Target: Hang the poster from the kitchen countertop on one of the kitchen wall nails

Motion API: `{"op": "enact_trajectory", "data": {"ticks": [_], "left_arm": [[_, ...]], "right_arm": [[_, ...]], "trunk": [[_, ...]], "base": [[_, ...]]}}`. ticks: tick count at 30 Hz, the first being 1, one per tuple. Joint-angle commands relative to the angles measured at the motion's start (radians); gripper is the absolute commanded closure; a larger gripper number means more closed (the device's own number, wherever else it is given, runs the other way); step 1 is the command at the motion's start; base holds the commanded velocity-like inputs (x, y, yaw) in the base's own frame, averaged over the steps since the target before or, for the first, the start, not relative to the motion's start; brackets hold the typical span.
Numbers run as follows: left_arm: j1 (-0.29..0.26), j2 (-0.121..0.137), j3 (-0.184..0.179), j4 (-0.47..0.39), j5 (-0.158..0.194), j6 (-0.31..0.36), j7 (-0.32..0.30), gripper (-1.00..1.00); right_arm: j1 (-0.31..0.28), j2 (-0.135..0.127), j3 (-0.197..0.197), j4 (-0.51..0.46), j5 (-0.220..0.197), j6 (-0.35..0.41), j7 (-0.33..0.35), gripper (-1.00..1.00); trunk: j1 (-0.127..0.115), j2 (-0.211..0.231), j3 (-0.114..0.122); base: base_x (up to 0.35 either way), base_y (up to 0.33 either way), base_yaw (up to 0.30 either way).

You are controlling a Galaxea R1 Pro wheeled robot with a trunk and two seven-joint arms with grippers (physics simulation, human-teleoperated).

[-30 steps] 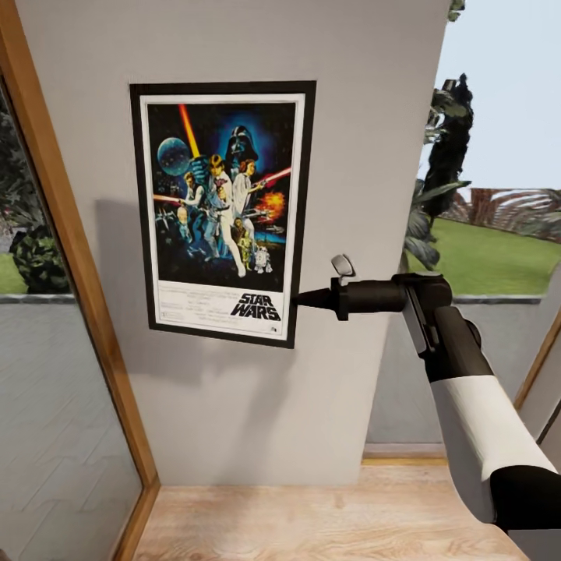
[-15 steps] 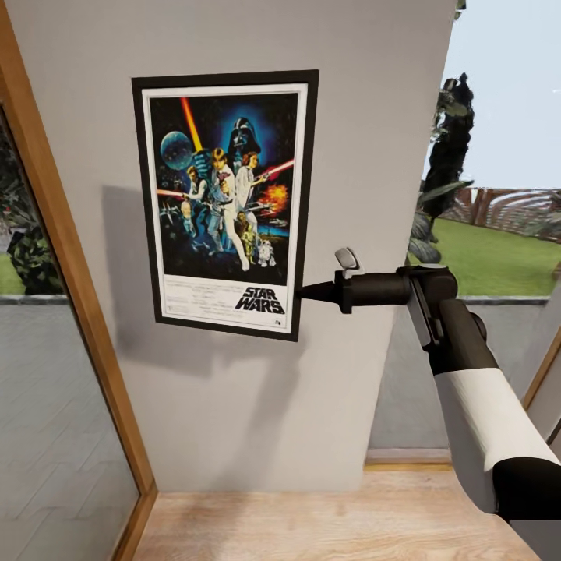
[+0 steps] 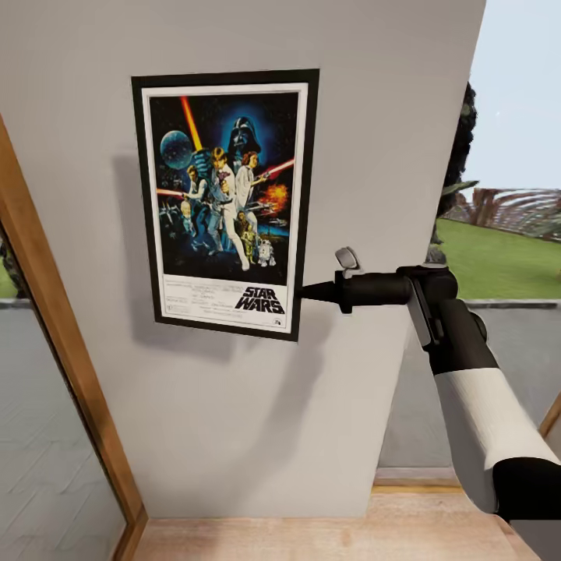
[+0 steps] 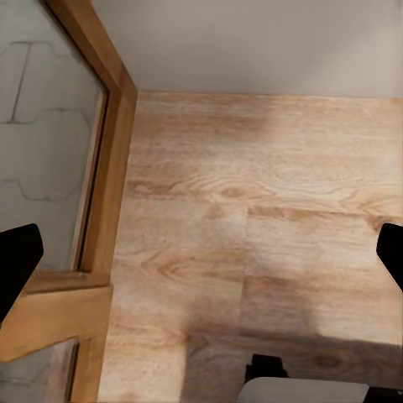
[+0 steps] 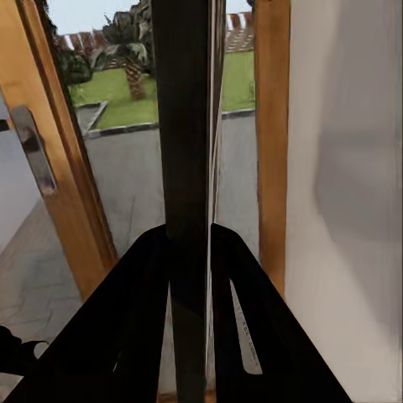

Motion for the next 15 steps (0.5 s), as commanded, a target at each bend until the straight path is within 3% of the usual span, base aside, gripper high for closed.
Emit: {"op": "enact_trajectory", "data": {"ticks": [1,10,15], "left_arm": [[0.001,0.000,0.001,-0.003,0.000,0.006,-0.001,-1.00],[0.001,0.000,0.001,-0.003,0.000,0.006,-0.001,-1.00],[0.001,0.000,0.001,-0.003,-0.001,0.006,-0.001,-1.00]], "right_arm": [[0.000,-0.001,0.002,0.000,-0.005,0.014,0.003,1.00],[0.000,-0.001,0.001,0.001,-0.006,0.014,0.003,1.00],[0.000,-0.001,0.001,0.000,-0.007,0.014,0.003,1.00]], "trunk": [[0.001,0.000,0.000],[0.001,0.000,0.000],[0.001,0.000,0.000]], "base": [[0.324,0.000,0.000],[0.322,0.000,0.000],[0.147,0.000,0.000]]}}
